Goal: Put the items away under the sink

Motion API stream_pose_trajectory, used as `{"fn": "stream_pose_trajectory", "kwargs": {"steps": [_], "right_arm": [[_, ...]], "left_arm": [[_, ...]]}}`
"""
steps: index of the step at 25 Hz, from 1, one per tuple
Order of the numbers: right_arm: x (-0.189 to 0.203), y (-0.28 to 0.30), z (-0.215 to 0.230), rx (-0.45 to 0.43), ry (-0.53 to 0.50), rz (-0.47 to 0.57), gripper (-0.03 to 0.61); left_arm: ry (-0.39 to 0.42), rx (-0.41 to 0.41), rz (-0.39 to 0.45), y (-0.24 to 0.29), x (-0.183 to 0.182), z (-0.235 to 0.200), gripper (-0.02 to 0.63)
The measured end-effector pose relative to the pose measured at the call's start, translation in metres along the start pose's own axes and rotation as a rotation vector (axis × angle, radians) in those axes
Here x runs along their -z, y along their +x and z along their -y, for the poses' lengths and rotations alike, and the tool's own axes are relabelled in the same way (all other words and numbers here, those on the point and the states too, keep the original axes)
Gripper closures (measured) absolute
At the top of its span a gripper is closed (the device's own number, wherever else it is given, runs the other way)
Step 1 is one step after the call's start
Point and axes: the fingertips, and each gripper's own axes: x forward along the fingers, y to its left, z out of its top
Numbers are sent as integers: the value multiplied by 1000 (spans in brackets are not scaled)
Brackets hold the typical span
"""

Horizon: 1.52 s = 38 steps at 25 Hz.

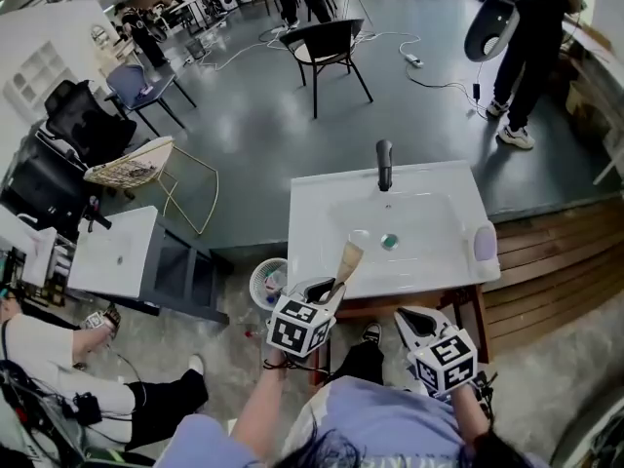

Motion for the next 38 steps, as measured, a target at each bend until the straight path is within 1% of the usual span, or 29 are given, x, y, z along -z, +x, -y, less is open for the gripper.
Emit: {"fn": "stream_pose_trajectory", "kwargs": {"steps": [8, 14, 20, 27, 32, 38], "right_arm": [[31, -55, -35, 20, -22, 39, 557], [62, -88, -55, 16, -20, 33, 557], [79, -107, -78, 3, -7, 45, 557], [94, -110, -93, -15, 24, 41, 557], [108, -101, -99, -21, 47, 28, 557], [114, -90, -103, 2, 78, 14, 557]], "left_arm": [[-102, -44, 34, -56, 47, 51, 540], [-141, -64, 34, -87, 83, 89, 540], [-216, -92, 60, -119, 108, 109, 540], [-195, -131, 46, -143, 121, 121, 540], [-189, -145, 9, -149, 137, 119, 540], [-200, -122, -14, -151, 151, 120, 540]]}}
